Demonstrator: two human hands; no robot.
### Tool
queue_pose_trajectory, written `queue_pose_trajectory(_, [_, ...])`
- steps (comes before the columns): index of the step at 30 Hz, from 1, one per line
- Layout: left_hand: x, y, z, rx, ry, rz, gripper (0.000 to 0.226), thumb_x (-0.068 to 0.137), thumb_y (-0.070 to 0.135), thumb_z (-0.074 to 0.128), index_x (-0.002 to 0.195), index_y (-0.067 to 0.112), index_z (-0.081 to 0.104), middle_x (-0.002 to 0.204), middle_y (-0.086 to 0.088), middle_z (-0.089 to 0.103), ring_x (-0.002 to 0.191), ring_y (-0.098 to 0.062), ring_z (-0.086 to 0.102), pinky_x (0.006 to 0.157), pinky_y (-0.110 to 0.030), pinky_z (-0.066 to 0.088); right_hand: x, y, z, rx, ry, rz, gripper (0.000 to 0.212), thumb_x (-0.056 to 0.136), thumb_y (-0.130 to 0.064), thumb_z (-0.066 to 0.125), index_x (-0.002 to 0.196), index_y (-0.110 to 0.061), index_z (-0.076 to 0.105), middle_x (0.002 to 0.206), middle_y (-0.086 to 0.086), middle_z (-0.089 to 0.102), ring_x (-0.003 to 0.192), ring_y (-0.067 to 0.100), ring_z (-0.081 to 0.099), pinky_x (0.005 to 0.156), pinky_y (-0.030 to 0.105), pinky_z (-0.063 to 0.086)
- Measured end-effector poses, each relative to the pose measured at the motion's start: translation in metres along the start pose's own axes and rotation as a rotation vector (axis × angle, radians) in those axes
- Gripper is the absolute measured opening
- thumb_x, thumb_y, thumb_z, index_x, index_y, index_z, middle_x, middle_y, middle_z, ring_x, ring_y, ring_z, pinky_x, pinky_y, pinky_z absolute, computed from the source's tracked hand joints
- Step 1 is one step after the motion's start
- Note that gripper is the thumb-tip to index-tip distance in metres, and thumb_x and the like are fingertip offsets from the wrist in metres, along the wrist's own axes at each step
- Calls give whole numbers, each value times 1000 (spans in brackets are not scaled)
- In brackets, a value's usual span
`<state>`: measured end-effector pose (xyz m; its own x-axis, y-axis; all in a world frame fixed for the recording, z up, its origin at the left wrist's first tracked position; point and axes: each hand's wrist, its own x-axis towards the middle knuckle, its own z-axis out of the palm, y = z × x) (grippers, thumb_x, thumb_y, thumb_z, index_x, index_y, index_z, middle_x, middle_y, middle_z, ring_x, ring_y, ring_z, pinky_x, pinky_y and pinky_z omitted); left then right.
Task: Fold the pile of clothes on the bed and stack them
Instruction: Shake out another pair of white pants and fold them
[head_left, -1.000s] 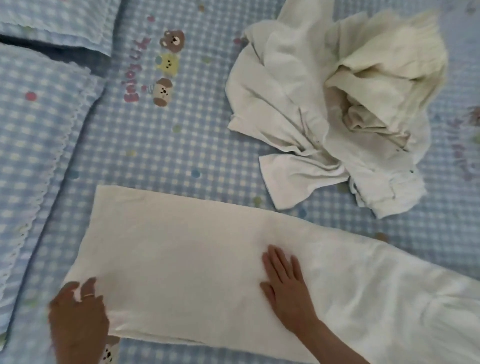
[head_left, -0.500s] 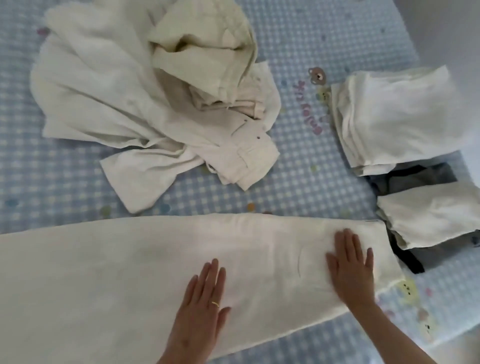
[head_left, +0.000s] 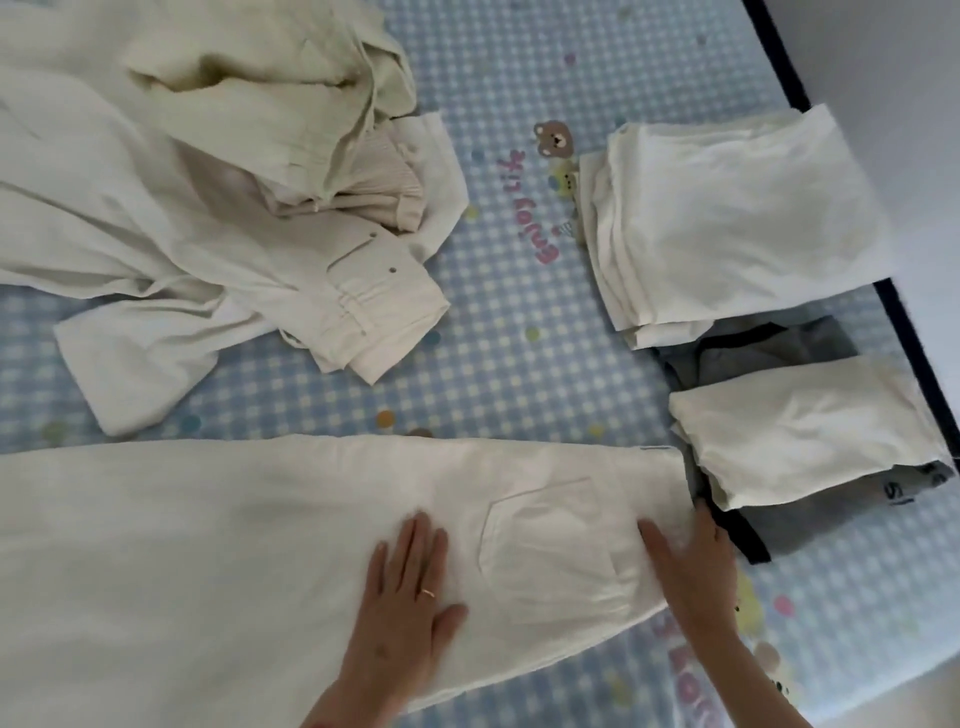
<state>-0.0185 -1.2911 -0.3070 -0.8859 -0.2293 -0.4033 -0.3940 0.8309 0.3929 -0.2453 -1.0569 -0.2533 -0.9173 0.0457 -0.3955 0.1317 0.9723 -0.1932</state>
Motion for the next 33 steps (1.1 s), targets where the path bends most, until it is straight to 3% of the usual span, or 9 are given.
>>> queue_pose_trajectory(5, [-15,14,-29,-86,-166,-46,69,86,51,39,140,8,42,150,-16,32,141,-27,25,111,-41,11,2,-35,-69,579,-397,283,31,81,-17,72,108,-1,66,98,18,72,79,30,66,77,39,52])
queue_pose_trajectory(8, [-17,8,-49,-485,-135,-130,56,101,41,30,150,19,16,157,5,-5,145,-7,2,115,-28,-2,-56,-82,-107,924,-559,192,31,72,-16,71,102,-8,69,95,13,74,82,30,72,68,40,59])
queue_pose_trajectory(11, [-36,-4,-83,-1125,-127,-415,44,100,37,37,143,31,33,151,15,27,136,4,22,114,-20,10,-138,-137,-105,831,-525,-92,30,70,-13,75,100,-18,71,93,-1,76,89,22,72,73,37,59])
queue_pose_trajectory(13, [-55,-23,-112,-1452,10,-532,33,99,34,39,129,30,51,137,8,52,130,-4,43,111,-27,29,-195,-176,-75,696,-490,-293,42,79,-10,72,113,-34,64,101,-20,72,94,2,67,77,20,54])
queue_pose_trajectory(16, [-88,-65,-152,-1769,146,-539,51,86,55,38,118,22,61,114,-3,70,111,-14,63,88,-28,52,-268,-225,-12,494,-427,-488,70,86,-19,60,141,-45,26,127,-25,51,115,-4,51,93,13,41])
queue_pose_trajectory(20, [-121,-107,-184,-1617,192,-523,37,81,47,53,102,22,70,95,-1,75,88,-14,71,65,-20,55,-313,-261,63,240,-480,-691,76,89,-22,49,150,-21,4,153,-4,25,129,6,34,112,29,28])
queue_pose_trajectory(24, [-116,-151,-170,-1051,236,-714,11,88,19,63,96,19,56,89,2,67,85,-19,66,72,-29,50,-323,-265,104,279,-820,-687,63,94,-31,52,147,-31,17,132,-6,40,114,-3,45,103,25,41])
queue_pose_trajectory(29, [-98,-212,-150,-918,300,-761,11,92,16,55,82,12,56,77,-3,60,72,-23,54,58,-25,38,-259,-237,116,25,-140,-784,58,97,-35,45,150,-23,22,157,0,21,144,16,21,117,39,22])
queue_pose_trajectory(33, [-85,-226,-128,-865,343,-803,17,96,19,49,92,5,58,86,-5,62,81,-24,55,68,-31,37,-214,-236,138,-373,-131,-795,65,95,-53,17,151,-25,0,159,4,-7,147,22,-5,116,55,0])
